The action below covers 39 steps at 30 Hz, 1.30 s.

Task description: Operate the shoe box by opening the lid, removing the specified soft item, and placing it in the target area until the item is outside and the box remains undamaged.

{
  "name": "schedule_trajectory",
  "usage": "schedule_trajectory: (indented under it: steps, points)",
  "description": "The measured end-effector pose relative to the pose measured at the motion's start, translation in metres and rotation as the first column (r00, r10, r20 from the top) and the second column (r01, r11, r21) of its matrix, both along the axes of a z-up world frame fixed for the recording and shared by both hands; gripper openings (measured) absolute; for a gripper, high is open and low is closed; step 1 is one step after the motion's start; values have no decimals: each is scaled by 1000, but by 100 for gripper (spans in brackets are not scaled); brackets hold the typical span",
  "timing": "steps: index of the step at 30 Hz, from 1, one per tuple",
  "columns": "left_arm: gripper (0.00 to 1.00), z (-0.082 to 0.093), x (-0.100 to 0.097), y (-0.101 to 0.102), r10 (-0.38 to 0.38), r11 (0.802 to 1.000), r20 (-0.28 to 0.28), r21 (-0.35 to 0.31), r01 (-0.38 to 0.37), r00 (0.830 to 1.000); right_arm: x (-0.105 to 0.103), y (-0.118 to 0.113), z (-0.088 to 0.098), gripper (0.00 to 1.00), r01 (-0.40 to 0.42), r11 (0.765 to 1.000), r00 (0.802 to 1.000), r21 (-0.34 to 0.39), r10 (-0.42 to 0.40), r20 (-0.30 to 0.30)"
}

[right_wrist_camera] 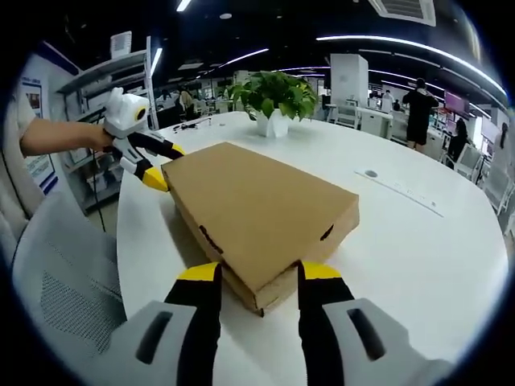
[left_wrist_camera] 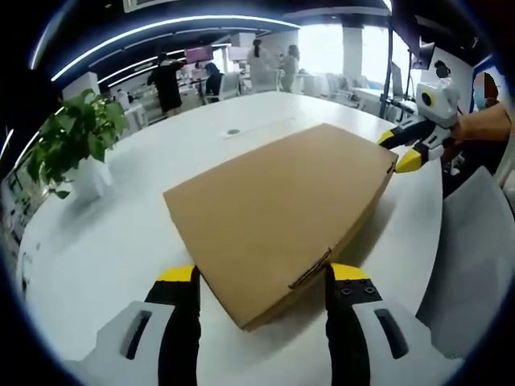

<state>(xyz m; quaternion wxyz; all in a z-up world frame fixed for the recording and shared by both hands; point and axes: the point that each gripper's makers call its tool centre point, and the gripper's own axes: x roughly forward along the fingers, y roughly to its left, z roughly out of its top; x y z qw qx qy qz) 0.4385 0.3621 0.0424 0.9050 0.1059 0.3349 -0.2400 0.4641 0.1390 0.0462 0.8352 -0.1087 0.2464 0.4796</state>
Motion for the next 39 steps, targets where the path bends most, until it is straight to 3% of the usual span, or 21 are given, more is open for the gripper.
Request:
schedule_trajectory:
  steps: [25,39]
  points:
    - [63,2,-10,3,-13,1000,-23,-2,13,1000,-8,2,8,35,16,1000,1000,18,-17,8]
    - [70,22,-12,0,-30,998,-23,-48,29,999,-7,3,29,37,32,998,999,62,-33,30]
